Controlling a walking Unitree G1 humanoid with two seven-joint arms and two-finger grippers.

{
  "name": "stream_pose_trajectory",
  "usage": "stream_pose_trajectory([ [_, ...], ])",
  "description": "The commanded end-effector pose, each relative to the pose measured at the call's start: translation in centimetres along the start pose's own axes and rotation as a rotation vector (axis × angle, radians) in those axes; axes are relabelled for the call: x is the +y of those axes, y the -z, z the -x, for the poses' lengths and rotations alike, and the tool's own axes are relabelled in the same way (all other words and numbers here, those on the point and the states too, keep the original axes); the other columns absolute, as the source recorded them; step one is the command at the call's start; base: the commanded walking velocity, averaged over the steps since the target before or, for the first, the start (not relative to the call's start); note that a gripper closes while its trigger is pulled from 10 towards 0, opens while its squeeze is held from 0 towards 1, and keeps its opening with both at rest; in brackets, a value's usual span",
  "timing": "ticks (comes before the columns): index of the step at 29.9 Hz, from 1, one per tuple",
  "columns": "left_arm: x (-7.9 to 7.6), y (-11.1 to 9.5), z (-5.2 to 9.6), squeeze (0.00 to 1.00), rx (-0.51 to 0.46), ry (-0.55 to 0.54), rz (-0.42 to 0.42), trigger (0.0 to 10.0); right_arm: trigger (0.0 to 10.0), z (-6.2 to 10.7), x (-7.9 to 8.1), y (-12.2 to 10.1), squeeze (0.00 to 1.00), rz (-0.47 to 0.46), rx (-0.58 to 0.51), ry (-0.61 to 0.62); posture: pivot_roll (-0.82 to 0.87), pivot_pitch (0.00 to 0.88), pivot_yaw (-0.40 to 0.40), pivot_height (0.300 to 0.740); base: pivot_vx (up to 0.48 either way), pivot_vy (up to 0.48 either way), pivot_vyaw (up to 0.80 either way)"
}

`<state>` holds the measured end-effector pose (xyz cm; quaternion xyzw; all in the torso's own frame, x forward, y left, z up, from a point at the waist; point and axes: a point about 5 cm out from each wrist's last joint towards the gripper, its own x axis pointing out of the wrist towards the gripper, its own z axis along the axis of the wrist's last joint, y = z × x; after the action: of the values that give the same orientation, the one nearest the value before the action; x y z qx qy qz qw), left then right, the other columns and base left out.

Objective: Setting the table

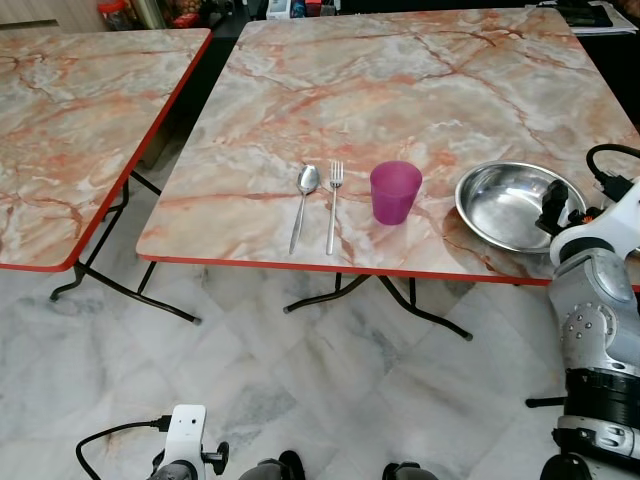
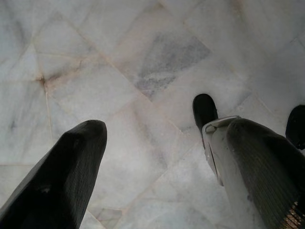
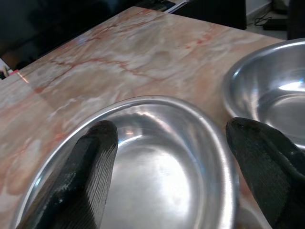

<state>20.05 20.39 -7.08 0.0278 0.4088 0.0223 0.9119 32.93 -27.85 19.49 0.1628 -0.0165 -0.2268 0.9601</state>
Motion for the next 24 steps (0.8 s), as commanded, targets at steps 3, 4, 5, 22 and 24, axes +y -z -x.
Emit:
stream_pose_trajectory([
  [3,0.9,1.1,0.3,0.00,0.042,-0.017,-0.028,10.0,10.0,-0.1,-1.6,0.4,0.00,-0.001,0.022,0.052,-0.11,0.169,0.093,0.740,0.000,0.000,0.00],
  [4,1.0,1.1,0.3,0.00,0.041,-0.019,-0.028,10.0,10.0,-0.1,-1.8,0.5,0.00,-0.002,0.027,0.056,-0.11,0.169,0.093,0.740,0.000,0.000,0.00],
  [5,1.1,1.0,0.3,0.00,0.038,-0.021,-0.026,10.0,10.0,-0.2,-1.8,0.6,0.00,-0.005,0.033,0.060,-0.10,0.169,0.091,0.740,0.000,0.000,0.00],
  [22,2.4,0.9,0.6,0.00,-0.019,-0.073,0.002,10.0,10.0,0.1,1.7,1.3,0.00,-0.088,0.075,-0.120,-0.09,0.179,0.075,0.740,0.000,0.000,0.00],
  [24,2.3,0.8,0.6,0.00,-0.024,-0.069,0.001,10.0,10.0,0.0,1.5,1.4,0.00,-0.106,0.078,-0.096,-0.09,0.179,0.078,0.740,0.000,0.000,0.00],
])
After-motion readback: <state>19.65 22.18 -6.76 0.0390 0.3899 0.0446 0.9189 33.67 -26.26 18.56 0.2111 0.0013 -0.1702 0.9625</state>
